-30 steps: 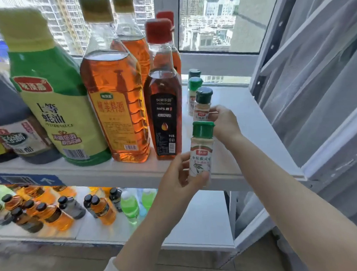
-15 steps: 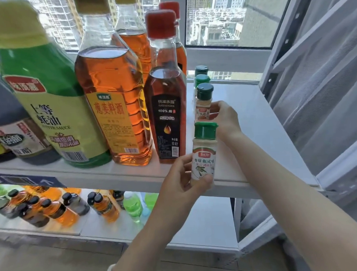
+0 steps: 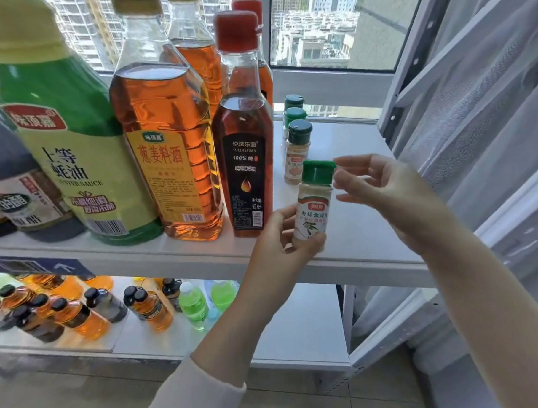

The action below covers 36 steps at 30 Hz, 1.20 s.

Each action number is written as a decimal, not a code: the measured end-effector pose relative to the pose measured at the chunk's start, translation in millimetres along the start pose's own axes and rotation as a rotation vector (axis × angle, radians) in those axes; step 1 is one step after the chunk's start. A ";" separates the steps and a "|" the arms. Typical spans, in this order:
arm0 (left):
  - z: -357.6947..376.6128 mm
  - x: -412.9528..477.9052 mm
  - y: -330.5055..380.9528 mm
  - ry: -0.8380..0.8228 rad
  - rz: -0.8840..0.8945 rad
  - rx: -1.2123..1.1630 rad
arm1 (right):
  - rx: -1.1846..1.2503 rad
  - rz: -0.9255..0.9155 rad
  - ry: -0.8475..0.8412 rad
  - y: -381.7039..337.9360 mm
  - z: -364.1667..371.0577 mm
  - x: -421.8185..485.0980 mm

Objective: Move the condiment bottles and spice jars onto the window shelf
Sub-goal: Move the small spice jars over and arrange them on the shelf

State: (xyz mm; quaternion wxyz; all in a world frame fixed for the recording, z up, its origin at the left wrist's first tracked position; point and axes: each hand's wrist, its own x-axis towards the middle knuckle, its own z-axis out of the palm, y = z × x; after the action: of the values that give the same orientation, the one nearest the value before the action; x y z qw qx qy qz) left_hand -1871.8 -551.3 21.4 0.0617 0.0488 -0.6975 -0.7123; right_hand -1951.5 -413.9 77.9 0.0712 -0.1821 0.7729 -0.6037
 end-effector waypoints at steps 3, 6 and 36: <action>6.6 1.6 2.4 -0.009 0.020 0.032 | -0.035 0.019 0.004 -3.6 1.8 -8.5; 13.1 1.3 3.9 -0.016 0.056 0.065 | -0.039 0.052 0.030 -1.8 2.6 -12.7; -15.2 -18.4 -11.1 0.146 0.153 0.315 | -0.301 -0.084 0.150 15.9 40.1 55.6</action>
State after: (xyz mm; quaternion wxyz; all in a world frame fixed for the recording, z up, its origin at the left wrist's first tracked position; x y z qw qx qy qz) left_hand -1851.5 -563.2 9.7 0.1575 0.0560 -0.7956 -0.5822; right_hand -1992.7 -467.4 58.3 -0.0401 -0.1771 0.8494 -0.4954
